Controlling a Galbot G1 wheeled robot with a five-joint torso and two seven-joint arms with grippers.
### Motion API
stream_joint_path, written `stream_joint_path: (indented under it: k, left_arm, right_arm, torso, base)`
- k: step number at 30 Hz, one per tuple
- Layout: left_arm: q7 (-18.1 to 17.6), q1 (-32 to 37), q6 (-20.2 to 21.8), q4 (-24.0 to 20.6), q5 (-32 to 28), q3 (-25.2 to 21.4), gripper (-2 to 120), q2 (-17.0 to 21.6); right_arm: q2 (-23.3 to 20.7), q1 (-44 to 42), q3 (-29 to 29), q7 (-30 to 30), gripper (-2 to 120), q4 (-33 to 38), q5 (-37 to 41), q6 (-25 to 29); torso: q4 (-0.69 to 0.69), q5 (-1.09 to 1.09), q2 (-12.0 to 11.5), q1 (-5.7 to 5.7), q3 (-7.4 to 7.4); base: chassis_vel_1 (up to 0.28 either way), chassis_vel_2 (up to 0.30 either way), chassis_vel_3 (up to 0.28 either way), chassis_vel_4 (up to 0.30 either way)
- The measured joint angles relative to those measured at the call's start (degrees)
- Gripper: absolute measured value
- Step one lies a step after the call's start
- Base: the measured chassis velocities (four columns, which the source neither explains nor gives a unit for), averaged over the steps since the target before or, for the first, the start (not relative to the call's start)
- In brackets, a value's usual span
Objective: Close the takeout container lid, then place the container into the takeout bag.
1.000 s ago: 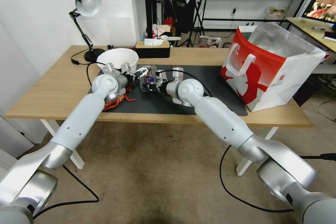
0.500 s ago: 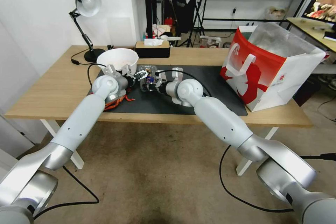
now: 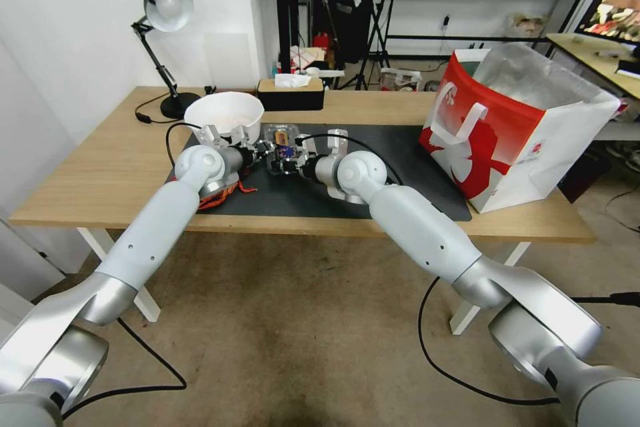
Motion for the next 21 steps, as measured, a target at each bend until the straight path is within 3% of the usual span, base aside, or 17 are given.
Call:
stream_joint_path:
  k: [1, 10, 14, 21]
  left_arm:
    - [0.13, -0.06, -0.04, 0.47, -0.02, -0.29, 2, -0.12]
    - [0.34, 0.86, -0.32, 0.06, 0.02, -0.99, 0, 0.37]
    - [0.34, 1.50, -0.39, -0.78, 0.02, -1.34, 0, 0.43]
    - [0.31, 2.53, -0.37, -2.41, -0.01, -1.60, 0, 0.74]
  right_arm:
    - [0.02, -0.07, -0.17, 0.00, 0, 0.27, 0.00, 0.00]
    - [-0.55, -0.46, -0.46, 0.10, 0, 1.51, 0.08, 0.01]
    - [-2.63, -1.22, 0.06, 0.28, 0, 4.75, 0.63, 0.09]
    - [-10.09, -4.57, 2.34, 0.94, 0, 15.36, 0.34, 1.10]
  torso:
    - [-0.02, 0.00, 0.00, 0.00, 0.00]
    - [0.01, 0.00, 0.00, 0.00, 0.00]
    - [0.02, 0.01, 0.00, 0.00, 0.00]
    - [0.00, 0.00, 0.00, 0.00, 0.00]
  base:
    - [0.000, 0.000, 0.000, 0.000]
    - [0.000, 0.000, 0.000, 0.000]
    - [0.000, 0.000, 0.000, 0.000]
    - [0.000, 0.000, 0.000, 0.000]
